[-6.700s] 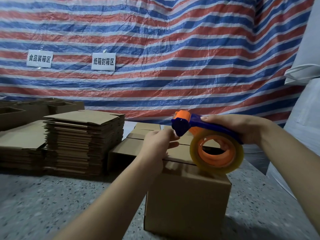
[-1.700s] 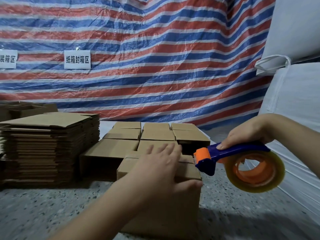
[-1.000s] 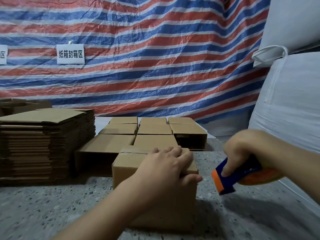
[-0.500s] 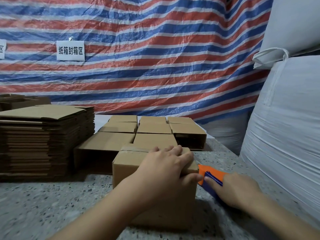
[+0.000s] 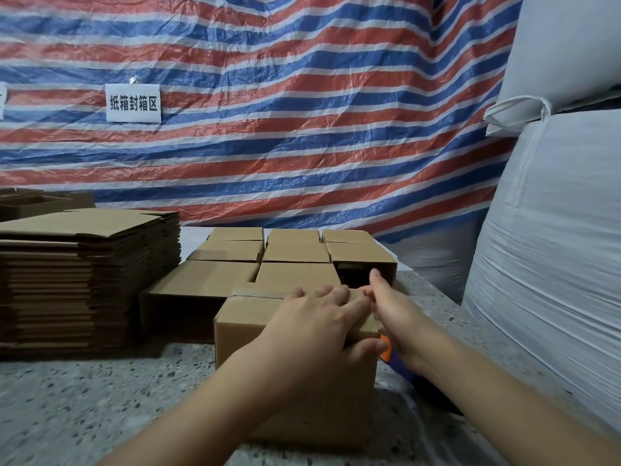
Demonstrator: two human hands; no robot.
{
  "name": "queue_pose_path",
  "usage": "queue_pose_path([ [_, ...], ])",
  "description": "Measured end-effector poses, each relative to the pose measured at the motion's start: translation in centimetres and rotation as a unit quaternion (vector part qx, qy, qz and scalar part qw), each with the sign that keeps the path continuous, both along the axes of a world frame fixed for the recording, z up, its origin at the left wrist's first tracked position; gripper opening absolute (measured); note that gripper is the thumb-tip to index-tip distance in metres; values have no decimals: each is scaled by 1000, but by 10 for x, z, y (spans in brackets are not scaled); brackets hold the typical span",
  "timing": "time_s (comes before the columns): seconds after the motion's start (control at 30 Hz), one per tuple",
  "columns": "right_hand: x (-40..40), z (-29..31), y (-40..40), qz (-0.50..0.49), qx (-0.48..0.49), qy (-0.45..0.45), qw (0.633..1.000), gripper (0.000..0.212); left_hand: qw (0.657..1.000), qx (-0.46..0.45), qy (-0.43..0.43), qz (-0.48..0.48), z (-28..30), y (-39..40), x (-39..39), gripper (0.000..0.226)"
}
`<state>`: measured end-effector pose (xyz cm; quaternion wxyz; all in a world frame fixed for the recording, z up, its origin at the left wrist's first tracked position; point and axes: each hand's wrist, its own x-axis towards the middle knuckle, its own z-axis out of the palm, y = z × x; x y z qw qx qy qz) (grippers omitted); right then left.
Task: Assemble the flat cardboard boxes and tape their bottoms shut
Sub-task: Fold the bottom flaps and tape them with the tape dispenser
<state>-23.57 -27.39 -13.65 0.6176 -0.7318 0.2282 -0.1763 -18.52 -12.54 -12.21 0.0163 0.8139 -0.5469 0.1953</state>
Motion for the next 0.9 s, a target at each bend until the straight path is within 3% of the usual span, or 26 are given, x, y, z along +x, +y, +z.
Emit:
queue_pose_path([
  [0.2,7,-27,9,-1,172,-42,984,57,1000,-7,23,4,-2,-4,0,74],
  [0.33,11,-38,8,19,209,-86,974,57,999,-29,19,1,-4,-2,1,77],
  [0.4,13,-44,7,12,178,-101,979,55,998,-55,32,-10,-5,1,0,72],
  [0.57,6,-41,-3,-15,-4,-165,986,50,989,-114,80,-43,-6,6,2,63],
  [0.7,1,-44,3,11,-6,-155,988,56,974,-182,118,-68,-3,10,6,63],
  [0.9,-10,-44,7,-16,-30,-160,987,65,946,-296,99,-87,-4,37,-3,64],
])
